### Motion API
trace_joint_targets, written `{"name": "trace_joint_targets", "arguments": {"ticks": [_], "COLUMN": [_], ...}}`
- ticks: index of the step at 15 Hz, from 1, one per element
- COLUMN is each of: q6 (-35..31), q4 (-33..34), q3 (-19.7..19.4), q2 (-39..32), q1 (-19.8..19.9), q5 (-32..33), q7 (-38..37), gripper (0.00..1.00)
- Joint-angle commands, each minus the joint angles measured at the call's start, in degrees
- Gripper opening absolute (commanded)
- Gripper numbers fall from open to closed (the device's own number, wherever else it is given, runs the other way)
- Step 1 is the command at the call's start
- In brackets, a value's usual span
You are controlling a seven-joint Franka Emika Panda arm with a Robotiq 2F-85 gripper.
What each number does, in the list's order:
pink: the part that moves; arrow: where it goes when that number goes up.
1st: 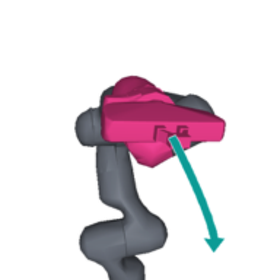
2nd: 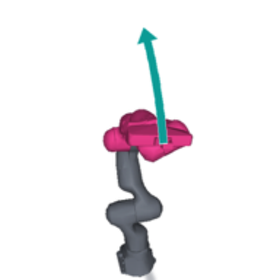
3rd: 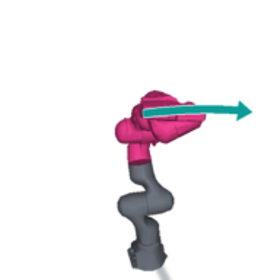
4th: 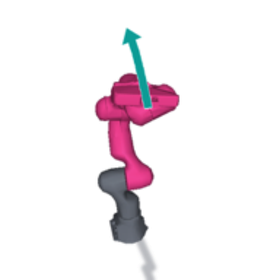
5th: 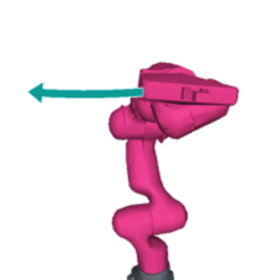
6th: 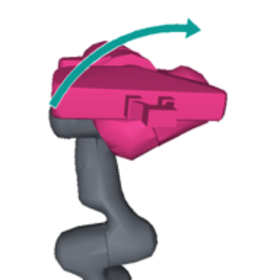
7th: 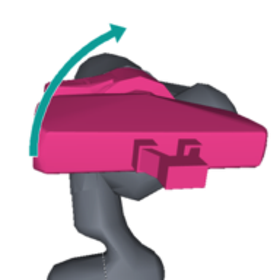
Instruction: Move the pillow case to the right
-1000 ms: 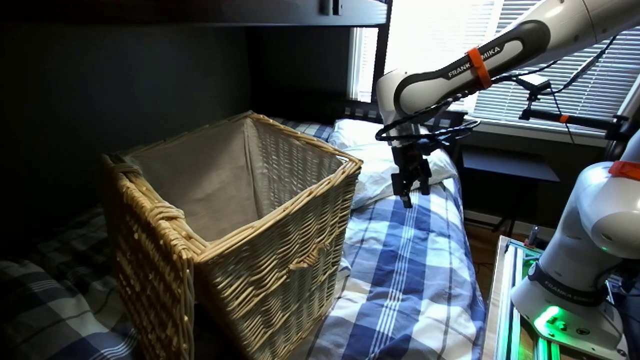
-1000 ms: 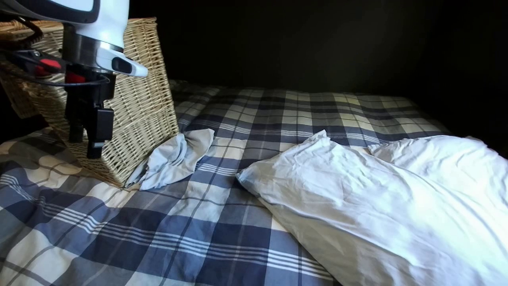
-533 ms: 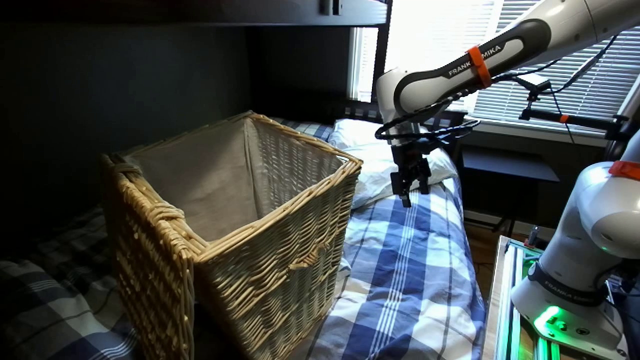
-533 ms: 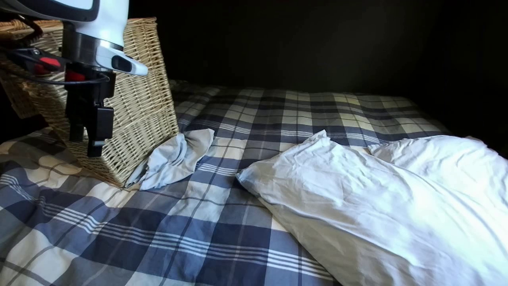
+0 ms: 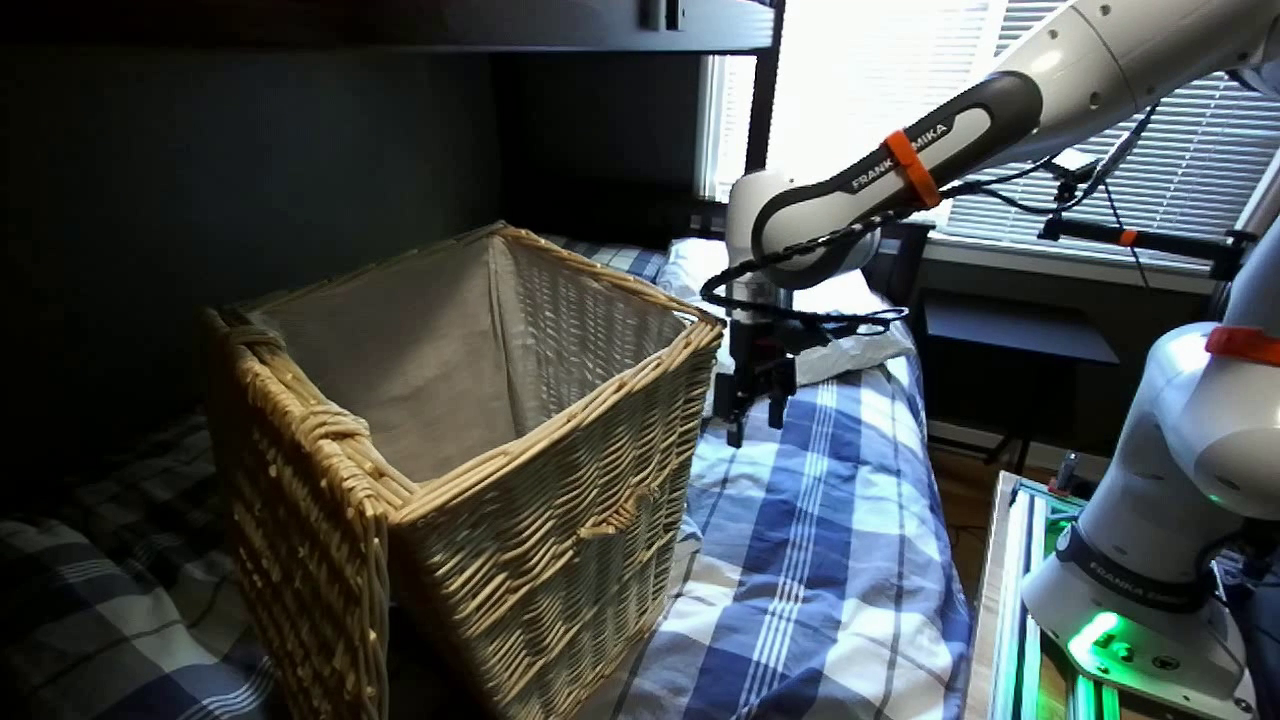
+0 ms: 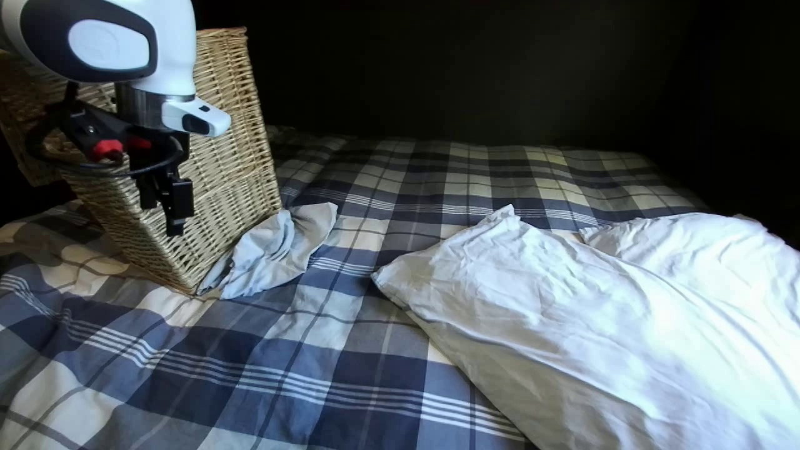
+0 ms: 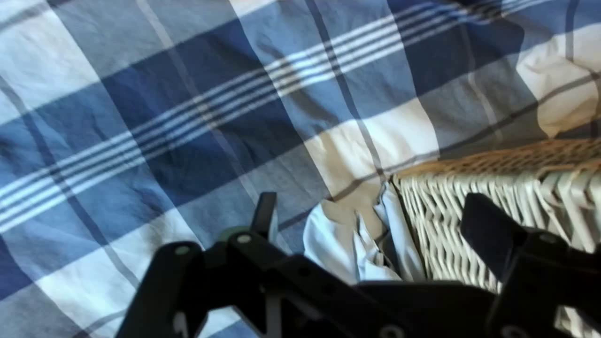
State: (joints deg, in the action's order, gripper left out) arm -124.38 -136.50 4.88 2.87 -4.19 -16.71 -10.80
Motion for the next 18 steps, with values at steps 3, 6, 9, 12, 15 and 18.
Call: {"name": "trace_joint_targets", "arguments": {"ticks": [3,6,9,12,15,18], "q6": [-16.2,-23.1,-28.0,-29.3,-28.8,-28.4], "q4": [1.9,3.7,6.8,11.6,17.7,14.2], "q3": [-0.2,0.6,1.7,2.6,3.8,2.7], "q2": [-9.0,-13.6,-18.6,-24.5,-30.1,-26.8], "q1": [0.0,0.6,1.0,2.1,4.6,3.3], "q5": [-8.1,-15.4,-19.1,-20.9,-23.1,-20.2], "q7": [3.1,5.4,6.6,7.5,10.3,7.4], "gripper": [1.0,1.0,1.0,1.0,1.0,1.0]}}
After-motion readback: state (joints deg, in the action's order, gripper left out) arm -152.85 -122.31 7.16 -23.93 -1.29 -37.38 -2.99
